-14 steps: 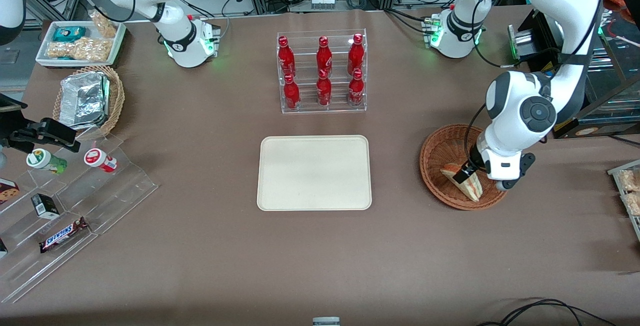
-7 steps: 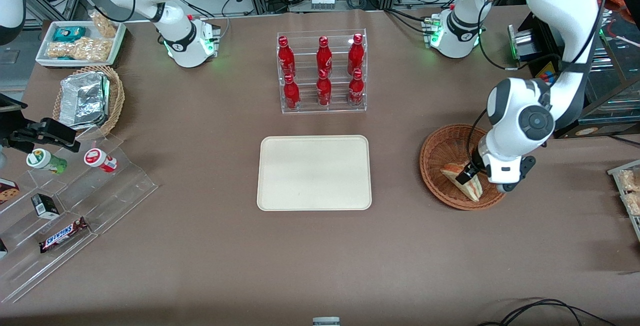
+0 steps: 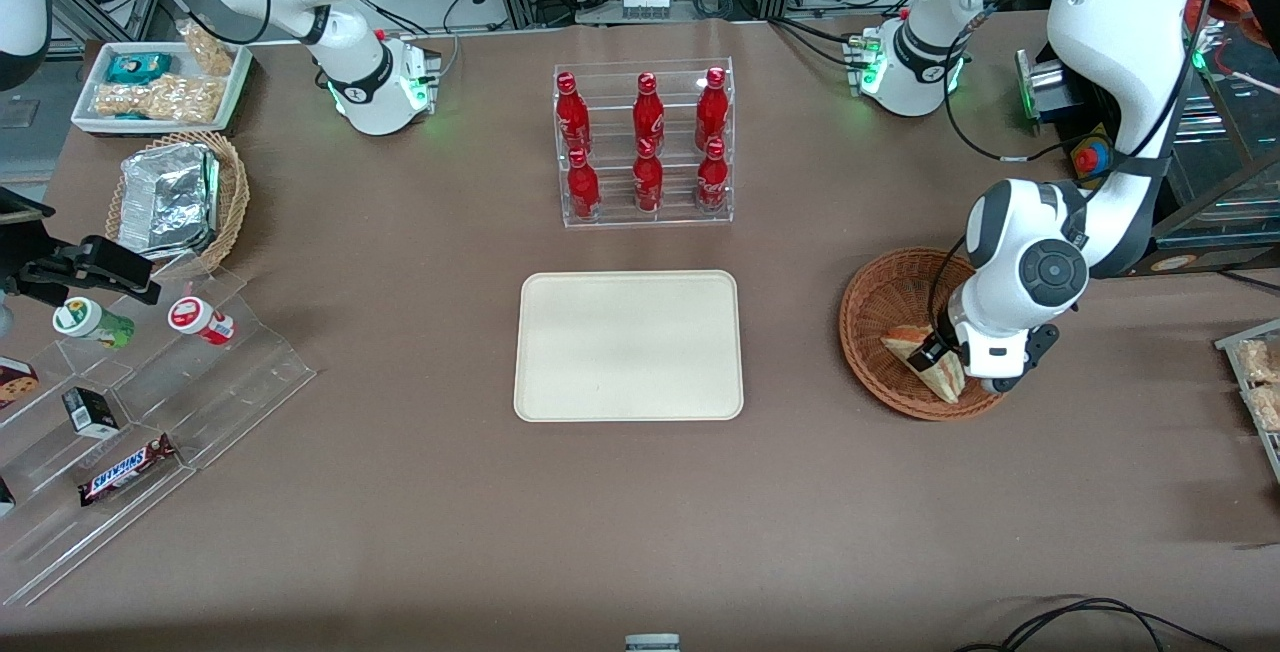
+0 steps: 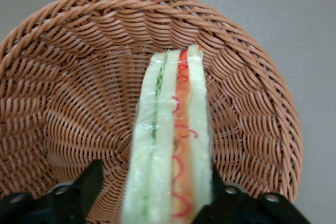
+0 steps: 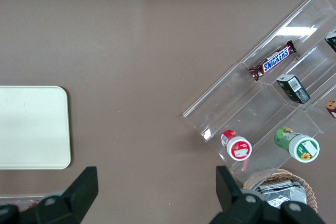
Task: Place sandwich from basket to tray
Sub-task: 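Close the left gripper on the wrapped sandwich, then lift the sandwich and carry it toward the cream tray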
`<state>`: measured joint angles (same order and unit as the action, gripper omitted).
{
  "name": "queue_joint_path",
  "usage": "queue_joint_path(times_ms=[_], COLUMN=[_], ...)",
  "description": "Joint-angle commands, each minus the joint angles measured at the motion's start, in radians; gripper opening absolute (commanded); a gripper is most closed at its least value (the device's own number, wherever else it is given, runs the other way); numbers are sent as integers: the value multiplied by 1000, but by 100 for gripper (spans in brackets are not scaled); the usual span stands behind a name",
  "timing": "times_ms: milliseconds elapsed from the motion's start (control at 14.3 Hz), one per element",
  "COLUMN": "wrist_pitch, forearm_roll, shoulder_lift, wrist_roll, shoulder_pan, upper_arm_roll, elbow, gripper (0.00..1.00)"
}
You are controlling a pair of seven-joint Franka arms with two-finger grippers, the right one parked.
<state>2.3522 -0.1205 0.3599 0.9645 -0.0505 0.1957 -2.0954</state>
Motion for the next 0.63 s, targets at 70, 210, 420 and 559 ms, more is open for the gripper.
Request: queue_joint_path(times_ms=[70, 210, 420, 559], wrist_pitch=[2, -13, -48, -92], forearm_roll=[-19, -13, -5, -13], shoulder_lift=[-4, -10, -77, -134], wrist_roll=[20, 19, 17, -42], shoulder_pan=[-2, -2, 0, 15], upper_arm_roll=[-1, -1, 4, 13], elbow=[34, 70, 80, 77], gripper=[8, 7, 7, 9])
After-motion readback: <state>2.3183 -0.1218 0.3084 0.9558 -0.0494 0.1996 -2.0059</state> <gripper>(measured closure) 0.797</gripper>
